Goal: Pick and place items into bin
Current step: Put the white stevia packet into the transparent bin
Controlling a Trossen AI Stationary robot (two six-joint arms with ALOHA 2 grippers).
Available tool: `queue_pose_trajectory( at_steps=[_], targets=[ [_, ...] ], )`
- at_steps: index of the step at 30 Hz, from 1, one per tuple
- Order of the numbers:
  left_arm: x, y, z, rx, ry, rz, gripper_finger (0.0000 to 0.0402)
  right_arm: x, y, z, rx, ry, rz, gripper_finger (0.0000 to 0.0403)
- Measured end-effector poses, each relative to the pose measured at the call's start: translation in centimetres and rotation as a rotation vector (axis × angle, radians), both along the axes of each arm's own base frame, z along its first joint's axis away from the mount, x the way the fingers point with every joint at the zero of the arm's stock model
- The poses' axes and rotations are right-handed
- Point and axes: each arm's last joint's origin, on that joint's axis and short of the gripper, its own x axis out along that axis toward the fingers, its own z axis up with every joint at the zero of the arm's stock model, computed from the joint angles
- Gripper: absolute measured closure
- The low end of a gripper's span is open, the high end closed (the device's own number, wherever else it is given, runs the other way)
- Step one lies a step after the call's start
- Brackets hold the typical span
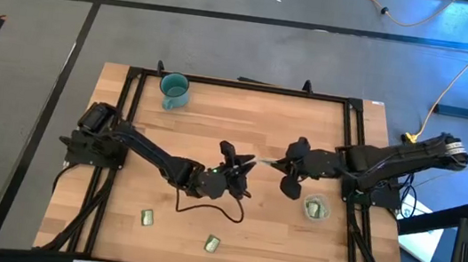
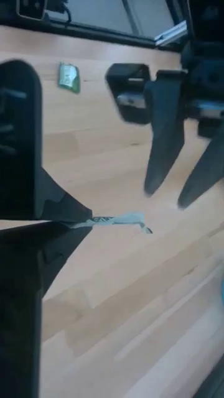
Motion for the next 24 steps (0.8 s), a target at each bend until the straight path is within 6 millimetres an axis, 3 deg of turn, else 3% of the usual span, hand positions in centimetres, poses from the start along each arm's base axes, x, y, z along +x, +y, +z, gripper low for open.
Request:
queue_pose_trajectory(
  at_steps=[2,6,12,16,24],
  targets=[
    [-0.4,0.0,0.0,-0.028,0.024,-0.009,0.0288,-0.9,-0.1,0.6,0.019,0.079,0.001,0.0401],
    [-1.5,0.6,-0.3,-0.259,0.114,-0.129,0.0280,-3.2,-0.1,0.9,0.174,0.332,0.043,0.0402],
    [-2.2,2.0,-1.3,-0.665,0.331,-0.388,0.0293,-6.5,1.5,-1.5,0.443,0.715,0.177,0.0402],
    [-2.0,2.4,-1.5,-0.780,0.372,-0.500,0.0302,-7.1,2.4,-4.0,0.501,0.794,0.197,0.0403],
    [-1.7,3.7,-1.6,-0.793,0.361,-0.473,0.0314,-7.9,2.7,-8.3,0.511,0.838,0.190,0.0403]
  ],
)
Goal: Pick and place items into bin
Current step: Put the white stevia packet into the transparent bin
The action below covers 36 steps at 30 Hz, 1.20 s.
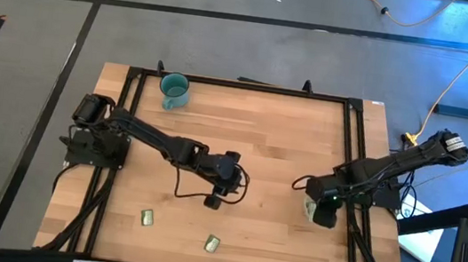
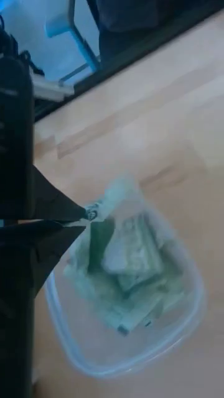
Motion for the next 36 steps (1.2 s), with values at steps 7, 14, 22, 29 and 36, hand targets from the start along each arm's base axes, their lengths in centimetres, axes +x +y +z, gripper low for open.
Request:
queue_pose_trajectory(
  at_steps=[7,14,22,29,36],
  targets=[
    [0.1,0.3,0.0,-0.017,0.003,0.023,0.0316,-1.1,-0.5,-2.3,-0.034,0.091,-0.042,0.0403],
    [0.1,0.3,0.0,-0.018,0.004,0.022,0.0316,-0.5,-0.2,-1.3,-0.013,0.054,-0.041,0.0403],
    [0.1,0.3,0.0,-0.018,0.005,0.022,0.0317,0.1,-0.2,-0.7,-0.046,-0.005,-0.057,0.0403],
    [0.0,0.3,-0.1,-0.016,0.012,0.023,0.0319,0.3,-0.4,-0.8,-0.051,-0.002,-0.076,0.0403],
    [0.0,0.3,-0.2,-0.014,0.021,0.023,0.0314,0.3,-0.4,-0.8,-0.052,-0.004,-0.072,0.0369]
  ],
)
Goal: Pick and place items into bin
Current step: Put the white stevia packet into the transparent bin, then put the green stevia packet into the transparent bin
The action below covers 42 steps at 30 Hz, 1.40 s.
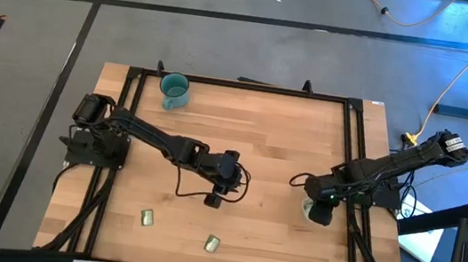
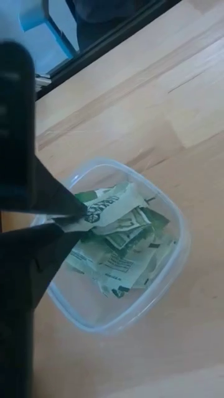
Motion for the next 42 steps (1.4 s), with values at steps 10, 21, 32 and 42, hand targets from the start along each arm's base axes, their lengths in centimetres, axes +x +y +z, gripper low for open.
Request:
queue_pose_trajectory(
  at_steps=[10,21,32,42],
  targets=[
    [-0.4,0.3,-0.4,0.081,0.050,0.039,0.0315,-0.3,-0.5,1.5,-0.128,0.029,-0.026,0.0302],
    [-2.2,-0.2,-1.0,0.069,0.235,0.076,0.0313,2.0,-0.3,5.5,-0.267,-0.285,0.119,0.0299],
    [-5.9,-3.3,-2.1,-0.068,0.582,0.168,0.0312,4.9,-3.6,6.4,-0.389,-0.604,0.275,0.0299],
    [-9.7,-8.3,-2.3,-0.131,0.782,0.374,0.0311,6.2,-5.2,7.5,-0.421,-0.782,0.292,0.0299]
  ],
)
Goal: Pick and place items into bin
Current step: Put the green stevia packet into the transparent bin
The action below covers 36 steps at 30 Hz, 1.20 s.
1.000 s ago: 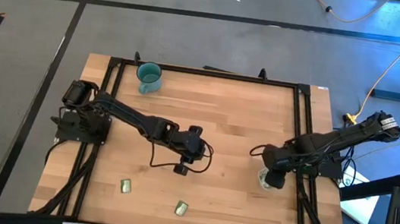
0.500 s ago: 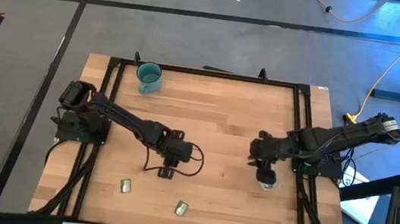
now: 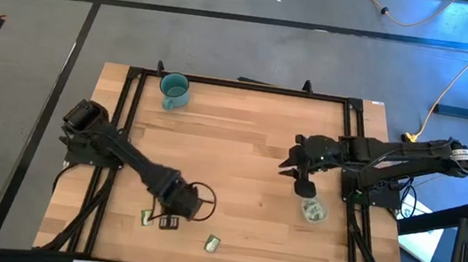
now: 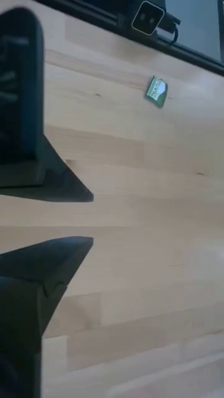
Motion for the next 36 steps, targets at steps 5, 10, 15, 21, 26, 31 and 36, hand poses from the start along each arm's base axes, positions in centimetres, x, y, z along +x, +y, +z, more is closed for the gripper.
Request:
queue_pose_trajectory(
  at_steps=[5,10,15,21,26,31,36],
  targets=[
    [-2.2,-1.6,-0.2,0.055,0.098,0.155,0.0311,0.0,0.0,0.1,-0.010,-0.009,0.010,0.0299],
    [-3.8,-2.6,-1.3,0.084,0.136,0.244,0.0311,0.1,0.0,0.1,-0.015,-0.010,0.015,0.0299],
    [-5.0,-2.8,-2.8,0.076,0.192,0.296,0.0311,0.0,0.0,0.0,-0.024,-0.011,0.023,0.0299],
    [-5.7,-3.0,-4.4,0.023,0.206,0.308,0.0311,0.0,0.0,0.0,-0.029,-0.012,0.028,0.0299],
    [-6.4,-2.8,-5.6,-0.005,0.230,0.322,0.0311,0.0,0.0,0.0,-0.021,-0.010,0.020,0.0299],
    [-6.8,-2.6,-6.8,-0.073,0.234,0.323,0.0312,0.0,0.0,0.0,-0.013,-0.008,0.012,0.0299],
    [-6.9,-2.6,-6.9,-0.076,0.241,0.305,0.0338,0.0,0.0,0.0,-0.013,-0.007,0.012,0.0299]
  ],
)
